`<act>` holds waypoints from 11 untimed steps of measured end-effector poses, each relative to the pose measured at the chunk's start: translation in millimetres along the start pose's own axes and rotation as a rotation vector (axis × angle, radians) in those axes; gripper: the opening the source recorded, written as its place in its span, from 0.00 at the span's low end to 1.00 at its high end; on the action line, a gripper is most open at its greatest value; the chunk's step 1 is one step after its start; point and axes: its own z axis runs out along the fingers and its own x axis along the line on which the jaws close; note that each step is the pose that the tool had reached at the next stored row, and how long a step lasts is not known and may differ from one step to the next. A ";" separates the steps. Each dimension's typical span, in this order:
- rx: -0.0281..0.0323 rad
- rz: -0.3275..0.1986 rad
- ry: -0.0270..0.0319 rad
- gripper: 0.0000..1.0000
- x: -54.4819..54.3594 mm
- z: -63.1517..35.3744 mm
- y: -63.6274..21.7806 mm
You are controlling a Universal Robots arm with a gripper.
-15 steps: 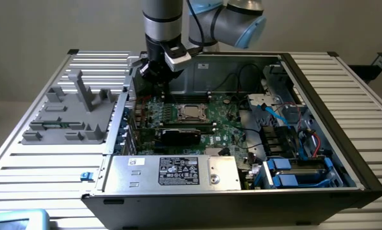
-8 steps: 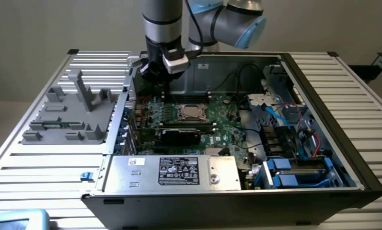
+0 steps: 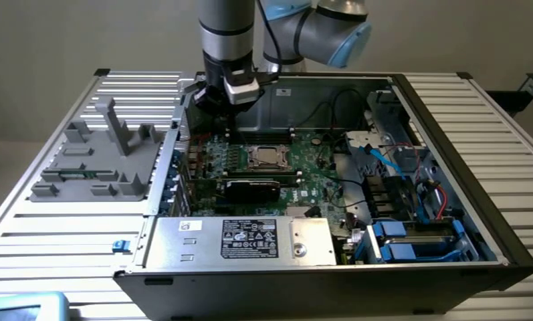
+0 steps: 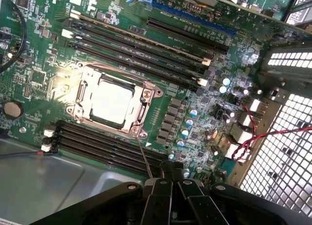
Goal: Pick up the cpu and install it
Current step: 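Install the first cpu locking lever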
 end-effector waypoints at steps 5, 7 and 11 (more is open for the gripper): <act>0.0123 0.027 -0.0097 0.11 -0.9 0.3 -0.1; 0.0246 0.035 -0.0077 0.11 -1.0 0.6 -0.2; 0.0358 0.067 0.0003 0.11 -1.1 2.3 0.1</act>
